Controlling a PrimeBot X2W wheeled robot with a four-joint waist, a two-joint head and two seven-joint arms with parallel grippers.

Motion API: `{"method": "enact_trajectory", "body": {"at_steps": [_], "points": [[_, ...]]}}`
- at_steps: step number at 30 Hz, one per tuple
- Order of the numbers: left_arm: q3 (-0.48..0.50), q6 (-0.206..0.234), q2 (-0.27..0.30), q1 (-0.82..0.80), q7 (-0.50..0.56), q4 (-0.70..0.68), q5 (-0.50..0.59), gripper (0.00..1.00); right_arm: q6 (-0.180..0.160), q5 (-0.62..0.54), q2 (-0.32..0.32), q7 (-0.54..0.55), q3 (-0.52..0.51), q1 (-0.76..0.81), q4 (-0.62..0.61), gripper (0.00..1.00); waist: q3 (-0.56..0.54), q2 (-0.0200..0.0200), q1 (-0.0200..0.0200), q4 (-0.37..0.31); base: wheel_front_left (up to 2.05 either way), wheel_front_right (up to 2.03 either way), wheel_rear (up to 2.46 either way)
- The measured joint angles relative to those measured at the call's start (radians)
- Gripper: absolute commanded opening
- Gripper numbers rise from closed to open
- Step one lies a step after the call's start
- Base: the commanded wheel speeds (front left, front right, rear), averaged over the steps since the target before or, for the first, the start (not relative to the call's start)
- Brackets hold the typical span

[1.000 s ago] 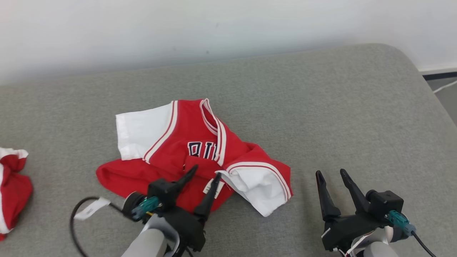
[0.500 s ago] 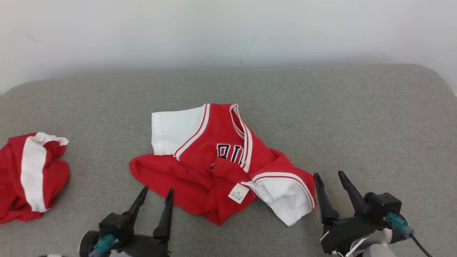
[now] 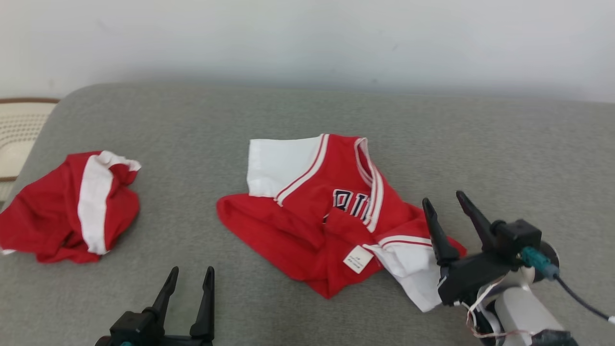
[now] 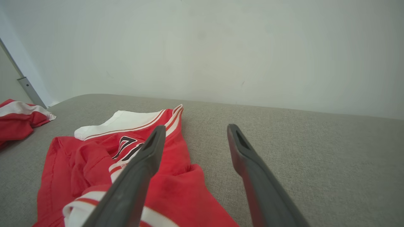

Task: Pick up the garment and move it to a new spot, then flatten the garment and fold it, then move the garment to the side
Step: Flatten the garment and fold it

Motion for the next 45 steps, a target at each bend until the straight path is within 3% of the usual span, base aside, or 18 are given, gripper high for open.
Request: {"method": "enact_trajectory", "body": {"at_steps": [9, 25, 33, 35, 36, 37, 38, 45], "points": [[-0.057, 0.021, 0.0, 0.003, 0.0, -0.026, -0.04, 1.0, 0.0, 0.009, -0.052, 0.0, 0.051, -0.156, 0.122, 1.0, 0.031, 0.0, 0.0, 0.107, 0.0, 0.0, 0.0], [-0.129, 0.052, 0.0, -0.001, 0.0, -0.061, -0.103, 1.0, 0.0, 0.089, -0.129, 0.002, 0.132, -0.474, 0.57, 1.0, 0.128, 0.0, 0.0001, 0.291, 0.0, 0.0, 0.0], [-0.153, 0.061, 0.0, -0.005, 0.0, -0.074, -0.128, 1.0, 0.0, 0.147, -0.132, 0.055, 0.191, -0.559, 0.702, 1.0, 0.186, 0.0001, 0.0001, 0.343, 0.0, 0.0, 0.0], [-0.158, 0.065, 0.0, -0.013, 0.0, -0.076, -0.133, 1.0, 0.0, 0.162, -0.135, 0.072, 0.204, -0.574, 0.721, 0.82, 0.199, 0.0001, 0.0002, 0.351, 0.0, 0.0, 0.0], [-0.161, 0.066, 0.0, -0.02, 0.0, -0.078, -0.138, 1.0, 0.0, 0.177, -0.135, 0.078, 0.205, -0.584, 0.729, 0.4, 0.206, 0.0001, 0.0002, 0.355, 0.0, 0.0, 0.0], [-0.163, 0.068, 0.0, -0.024, 0.0, -0.082, -0.138, 1.0, 0.0, 0.184, -0.137, 0.079, 0.21, -0.592, 0.732, 0.08, 0.212, 0.0001, 0.0002, 0.358, 0.0, 0.0, 0.0], [-0.166, 0.068, 0.0, -0.025, 0.0, -0.085, -0.14, 1.0, 0.0, 0.185, -0.141, 0.075, 0.214, -0.602, 0.735, 0.0, 0.219, 0.0001, 0.0001, 0.361, 0.0, 0.0, 0.0], [-0.191, 0.073, 0.0, -0.043, 0.0, -0.1, -0.136, 1.0, 0.0, 0.191, -0.216, 0.009, 0.153, -0.698, 0.792, 0.0, 0.261, 0.0001, 0.0002, 0.371, 0.0, 0.0, 0.0]]}}
